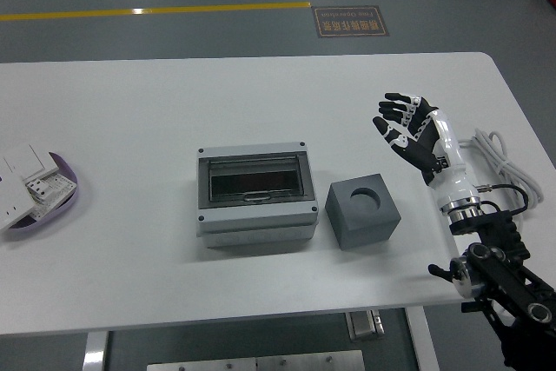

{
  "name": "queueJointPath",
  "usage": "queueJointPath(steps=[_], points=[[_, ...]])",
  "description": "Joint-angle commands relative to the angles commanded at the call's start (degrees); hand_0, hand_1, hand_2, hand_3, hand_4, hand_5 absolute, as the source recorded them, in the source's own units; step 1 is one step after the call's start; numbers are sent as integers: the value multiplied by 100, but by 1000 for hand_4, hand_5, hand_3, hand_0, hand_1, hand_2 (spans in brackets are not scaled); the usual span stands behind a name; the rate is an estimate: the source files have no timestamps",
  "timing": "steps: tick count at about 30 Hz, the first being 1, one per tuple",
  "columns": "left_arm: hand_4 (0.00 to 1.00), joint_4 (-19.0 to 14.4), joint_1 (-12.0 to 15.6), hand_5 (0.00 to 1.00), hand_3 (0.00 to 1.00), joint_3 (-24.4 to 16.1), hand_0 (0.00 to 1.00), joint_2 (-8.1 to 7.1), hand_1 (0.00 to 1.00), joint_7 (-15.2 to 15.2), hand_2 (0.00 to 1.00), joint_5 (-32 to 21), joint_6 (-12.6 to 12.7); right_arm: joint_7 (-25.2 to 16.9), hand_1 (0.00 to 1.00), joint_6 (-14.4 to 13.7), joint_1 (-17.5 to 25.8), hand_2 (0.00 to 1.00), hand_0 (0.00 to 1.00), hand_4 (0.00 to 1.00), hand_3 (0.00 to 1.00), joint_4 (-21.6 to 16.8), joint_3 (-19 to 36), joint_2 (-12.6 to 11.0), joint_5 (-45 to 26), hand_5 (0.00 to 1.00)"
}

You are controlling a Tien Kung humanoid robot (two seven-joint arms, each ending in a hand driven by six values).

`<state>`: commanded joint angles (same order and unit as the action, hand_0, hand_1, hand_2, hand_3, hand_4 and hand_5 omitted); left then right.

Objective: Pick up the cylinder from the cube,place it in the box,flap close box

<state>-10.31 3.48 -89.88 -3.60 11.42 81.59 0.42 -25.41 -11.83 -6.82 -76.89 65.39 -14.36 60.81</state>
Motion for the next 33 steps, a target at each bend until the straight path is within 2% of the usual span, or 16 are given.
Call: queueJointPath(steps=[3, 4, 5, 13, 16, 19, 22, 23, 26, 33], points=[[656, 0, -2, 148, 648, 7, 579, -15, 614, -44, 610, -22, 21, 20, 648, 24, 0, 602, 693, 739, 614, 6, 10, 8, 6, 72], [656, 0, 4, 148, 648, 37, 579, -22, 614, -123, 610, -69, 40, 26, 648, 26, -2, 602, 693, 739, 614, 12, 12, 13, 12, 72], [656, 0, 10, 148, 648, 75, 579, -31, 614, -220, 610, -134, 62, 32, 649, 27, -4, 608, 692, 683, 616, 18, 14, 17, 19, 61], [655, 0, 94, 146, 648, 106, 579, -45, 614, -1039, 610, -361, 169, 53, 649, 34, -46, 608, 691, 674, 611, 46, -6, 42, 62, 54], [655, 0, 121, 146, 648, 104, 579, -27, 614, -1250, 610, -385, 176, 51, 649, 40, -70, 608, 691, 674, 611, 57, -22, 73, 73, 54], [658, 0, 131, 142, 637, 111, 578, -10, 612, -1206, 604, -372, 151, 48, 644, 41, -84, 592, 688, 681, 602, 66, -37, 95, 78, 60], [658, 0, 137, 142, 637, 84, 578, 11, 612, -937, 604, -260, 72, 47, 644, 47, -99, 592, 688, 681, 602, 72, -40, 110, 83, 60], [667, 0, 140, 139, 630, 68, 580, 18, 611, -857, 606, -227, 39, 45, 639, 48, -102, 586, 715, 685, 597, 69, -37, 113, 82, 77], [667, 0, 140, 139, 630, 42, 580, 36, 611, -720, 606, -168, -19, 41, 639, 51, -106, 586, 715, 685, 597, 51, -24, 113, 81, 77], [668, 0, 111, 136, 644, -17, 584, 67, 613, -641, 612, -90, -82, 40, 639, 55, -116, 587, 721, 687, 593, 3, -2, 76, 95, 77]])
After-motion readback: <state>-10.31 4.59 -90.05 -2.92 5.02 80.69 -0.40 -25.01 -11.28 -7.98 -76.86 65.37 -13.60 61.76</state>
